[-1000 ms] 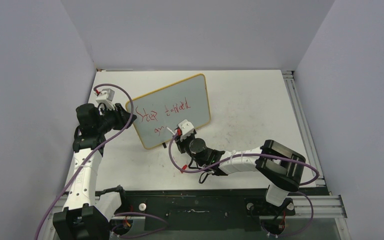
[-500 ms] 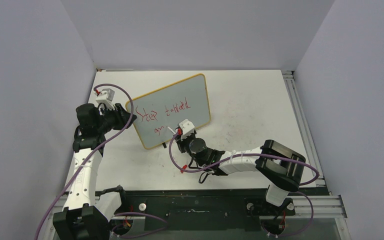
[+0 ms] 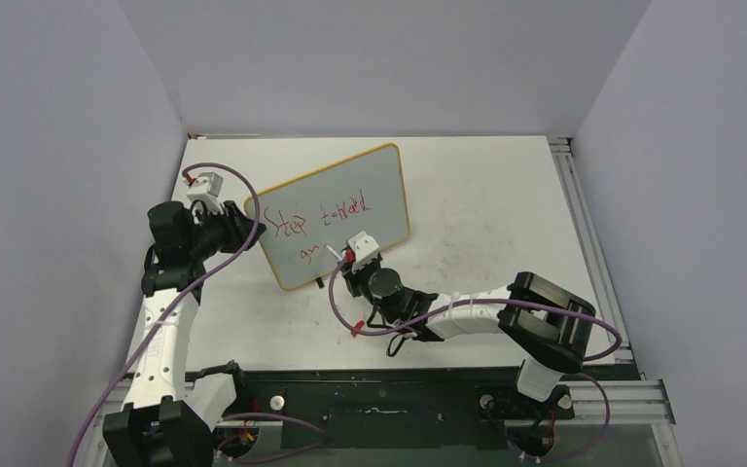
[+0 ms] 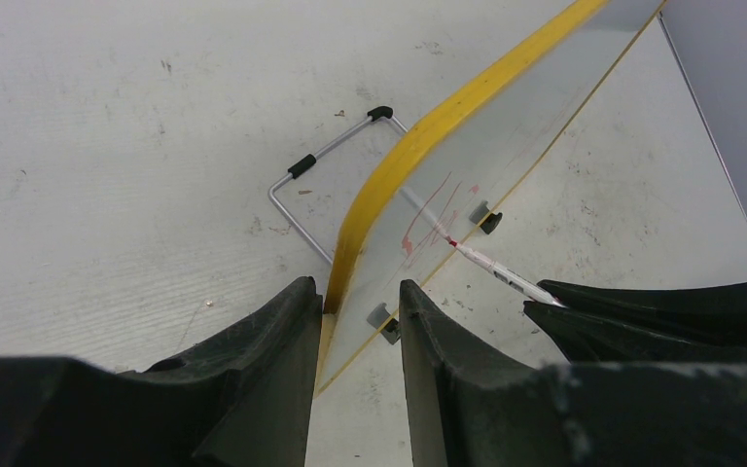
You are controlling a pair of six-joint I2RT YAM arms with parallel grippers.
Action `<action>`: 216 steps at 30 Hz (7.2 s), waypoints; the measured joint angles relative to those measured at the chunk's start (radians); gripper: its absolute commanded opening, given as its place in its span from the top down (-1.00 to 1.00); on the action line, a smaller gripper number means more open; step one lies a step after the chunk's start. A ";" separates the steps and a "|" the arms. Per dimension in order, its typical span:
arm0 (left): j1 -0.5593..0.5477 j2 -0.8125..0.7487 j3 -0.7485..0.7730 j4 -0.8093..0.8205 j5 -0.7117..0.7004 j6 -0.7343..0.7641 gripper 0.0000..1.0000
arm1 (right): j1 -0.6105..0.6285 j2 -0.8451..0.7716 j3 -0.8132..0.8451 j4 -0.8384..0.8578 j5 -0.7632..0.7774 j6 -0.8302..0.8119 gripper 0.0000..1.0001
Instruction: Write a sentence on the whiteboard
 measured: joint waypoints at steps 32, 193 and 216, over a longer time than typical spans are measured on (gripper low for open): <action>0.000 0.000 0.000 0.001 0.003 0.000 0.34 | -0.003 -0.002 0.023 -0.001 -0.036 -0.013 0.89; 0.001 0.000 -0.002 0.014 0.004 0.000 0.34 | -0.028 -0.018 -0.022 -0.002 0.017 0.013 0.89; 0.001 0.000 -0.002 0.014 0.006 0.000 0.34 | -0.027 -0.092 -0.076 0.004 0.047 0.001 0.89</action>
